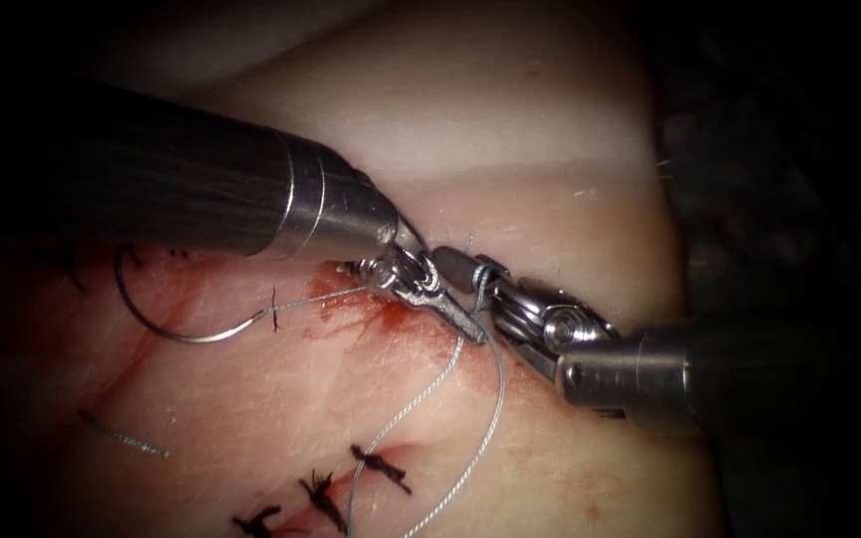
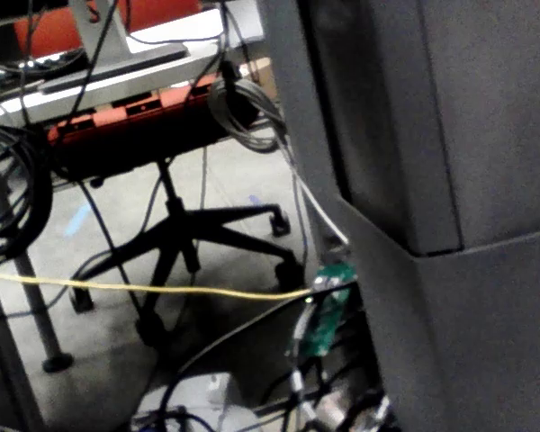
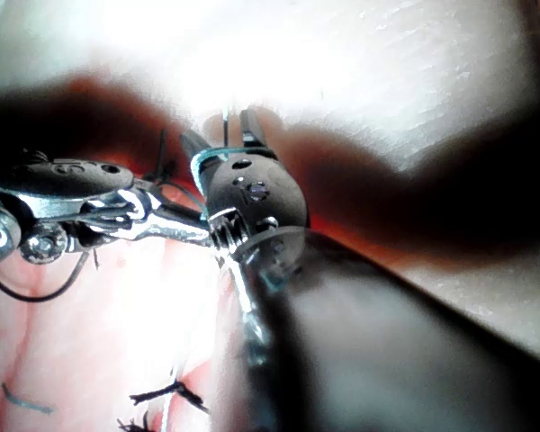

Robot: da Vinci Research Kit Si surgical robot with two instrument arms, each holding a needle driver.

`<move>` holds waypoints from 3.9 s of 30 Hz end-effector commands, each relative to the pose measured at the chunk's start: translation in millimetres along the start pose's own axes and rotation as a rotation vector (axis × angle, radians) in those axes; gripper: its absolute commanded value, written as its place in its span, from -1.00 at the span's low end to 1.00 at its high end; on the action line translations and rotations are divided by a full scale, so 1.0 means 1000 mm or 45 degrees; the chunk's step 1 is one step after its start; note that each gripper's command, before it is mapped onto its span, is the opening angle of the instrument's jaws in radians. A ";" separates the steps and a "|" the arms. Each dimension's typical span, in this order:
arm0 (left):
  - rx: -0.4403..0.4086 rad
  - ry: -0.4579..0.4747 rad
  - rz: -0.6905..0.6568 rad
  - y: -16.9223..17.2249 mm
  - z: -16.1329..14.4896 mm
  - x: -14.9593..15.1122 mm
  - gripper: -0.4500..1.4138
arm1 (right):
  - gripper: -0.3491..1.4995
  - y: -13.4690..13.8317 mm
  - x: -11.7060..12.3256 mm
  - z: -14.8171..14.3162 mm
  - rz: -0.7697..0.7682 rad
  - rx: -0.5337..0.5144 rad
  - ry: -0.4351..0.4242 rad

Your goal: Wound Closure

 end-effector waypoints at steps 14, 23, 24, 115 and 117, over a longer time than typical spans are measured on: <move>-0.022 -0.016 -0.024 0.0000 -0.0010 -0.0001 -1.00 | -1.00 -0.0010 0.0000 -0.0003 -0.081 0.015 -0.029; -0.034 -0.024 -0.094 0.0012 -0.0065 -0.0014 -1.00 | -1.00 -0.0035 0.0006 -0.0028 -0.141 0.145 -0.028; -0.034 -0.024 -0.094 0.0012 -0.0065 -0.0014 -1.00 | -1.00 -0.0035 0.0006 -0.0028 -0.141 0.145 -0.028; 1.646 0.038 0.864 -0.0053 -0.0143 0.0238 -1.00 | -1.00 -0.0041 -0.0116 -0.0115 -0.903 0.618 -0.733; 1.647 0.034 0.863 -0.0054 -0.0143 0.0239 -1.00 | -1.00 -0.0040 -0.0119 -0.0117 -0.903 0.619 -0.743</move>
